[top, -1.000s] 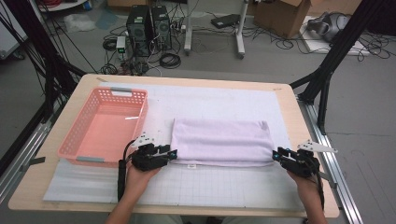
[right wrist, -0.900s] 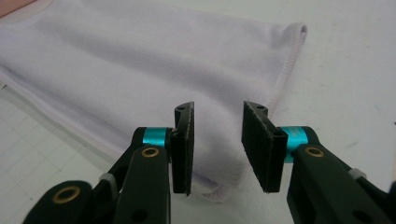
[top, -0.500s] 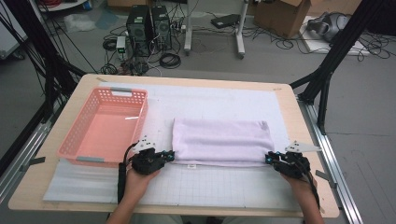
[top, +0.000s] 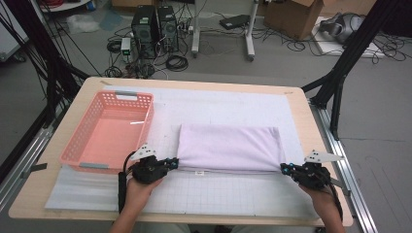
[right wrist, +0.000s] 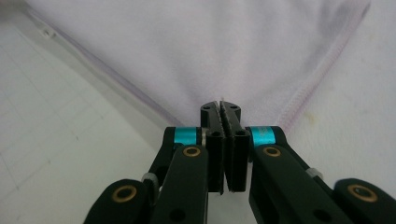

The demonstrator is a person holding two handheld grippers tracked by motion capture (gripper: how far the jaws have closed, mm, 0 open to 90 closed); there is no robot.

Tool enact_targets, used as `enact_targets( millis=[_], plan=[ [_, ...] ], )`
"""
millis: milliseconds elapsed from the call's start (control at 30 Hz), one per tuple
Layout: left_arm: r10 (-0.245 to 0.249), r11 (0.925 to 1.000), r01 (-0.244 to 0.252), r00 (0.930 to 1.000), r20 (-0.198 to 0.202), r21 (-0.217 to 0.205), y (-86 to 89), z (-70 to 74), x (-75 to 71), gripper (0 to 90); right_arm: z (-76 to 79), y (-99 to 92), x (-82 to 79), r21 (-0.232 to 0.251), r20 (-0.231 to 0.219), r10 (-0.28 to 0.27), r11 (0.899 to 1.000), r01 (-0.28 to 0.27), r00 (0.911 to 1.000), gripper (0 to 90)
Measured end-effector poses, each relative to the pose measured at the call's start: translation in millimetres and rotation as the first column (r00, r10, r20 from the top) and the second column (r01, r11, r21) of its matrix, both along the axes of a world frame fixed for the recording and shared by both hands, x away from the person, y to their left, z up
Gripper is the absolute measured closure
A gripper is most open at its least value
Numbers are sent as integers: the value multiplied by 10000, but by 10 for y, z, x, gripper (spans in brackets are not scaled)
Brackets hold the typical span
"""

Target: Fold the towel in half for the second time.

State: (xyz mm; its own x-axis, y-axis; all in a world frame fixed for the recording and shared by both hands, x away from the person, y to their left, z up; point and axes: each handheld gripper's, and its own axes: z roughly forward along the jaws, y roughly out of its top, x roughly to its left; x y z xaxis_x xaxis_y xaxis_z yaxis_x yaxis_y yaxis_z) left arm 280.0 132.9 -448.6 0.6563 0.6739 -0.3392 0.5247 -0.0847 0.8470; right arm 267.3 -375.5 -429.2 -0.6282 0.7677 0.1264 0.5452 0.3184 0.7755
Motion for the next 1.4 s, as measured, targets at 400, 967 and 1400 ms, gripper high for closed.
enact_targets(
  millis=[400,967,1400],
  plan=[
    [538,9978,-555,9975,460,354,-83,90,61,508,88,4,45,710,792,-1062,9924,1007,9912,698],
    [709,9795,-600,9962,-502,1921,-236,-36,235,591,-140,124,189,-752,326,-1500,9855,1521,9881,607],
    [703,9965,-741,9934,902,397,-120,96,88,286,83,-103,-62,616,1646,-1990,9796,1913,9661,331]
  ],
)
